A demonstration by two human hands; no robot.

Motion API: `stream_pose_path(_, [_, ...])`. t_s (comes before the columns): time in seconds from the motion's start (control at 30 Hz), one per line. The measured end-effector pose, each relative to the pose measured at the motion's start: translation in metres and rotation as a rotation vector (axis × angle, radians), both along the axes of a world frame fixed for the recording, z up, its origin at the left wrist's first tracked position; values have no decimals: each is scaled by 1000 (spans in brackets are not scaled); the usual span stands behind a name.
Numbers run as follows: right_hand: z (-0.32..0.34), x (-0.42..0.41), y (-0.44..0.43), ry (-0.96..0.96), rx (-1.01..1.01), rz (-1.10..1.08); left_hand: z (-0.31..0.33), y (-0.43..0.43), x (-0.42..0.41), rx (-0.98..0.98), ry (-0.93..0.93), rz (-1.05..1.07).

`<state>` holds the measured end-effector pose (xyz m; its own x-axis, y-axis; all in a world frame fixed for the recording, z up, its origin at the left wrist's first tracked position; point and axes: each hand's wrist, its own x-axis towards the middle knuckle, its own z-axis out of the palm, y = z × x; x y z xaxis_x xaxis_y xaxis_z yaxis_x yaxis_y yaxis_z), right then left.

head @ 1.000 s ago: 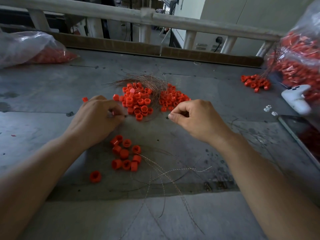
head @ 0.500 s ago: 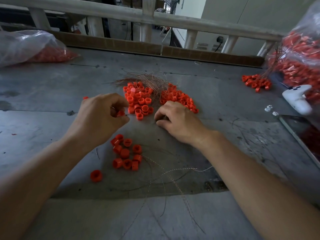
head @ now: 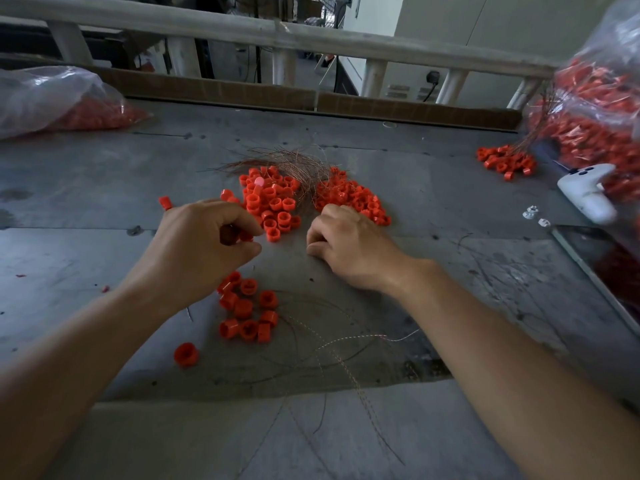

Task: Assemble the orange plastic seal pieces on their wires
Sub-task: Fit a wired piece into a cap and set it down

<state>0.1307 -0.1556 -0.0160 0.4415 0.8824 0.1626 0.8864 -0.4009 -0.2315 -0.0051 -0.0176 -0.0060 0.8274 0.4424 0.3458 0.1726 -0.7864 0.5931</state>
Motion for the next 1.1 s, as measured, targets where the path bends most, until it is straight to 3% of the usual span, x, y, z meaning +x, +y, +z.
stream_pose_path(0.17, [4,8,-5,139,225,-106,-1,2,0,-1,-5,-11])
stream_pose_path(0.47, [1,2,1,160,101,-72,-3,1,1,17,-1,-21])
stream_pose_path(0.87, [2,-6,1,-89,-77,12,-2,-3,-1,17,-19,-33])
stream_pose_path(1.1, [5,-6,-4,-109,-8,57,-1,-5,-1,6,-24,-50])
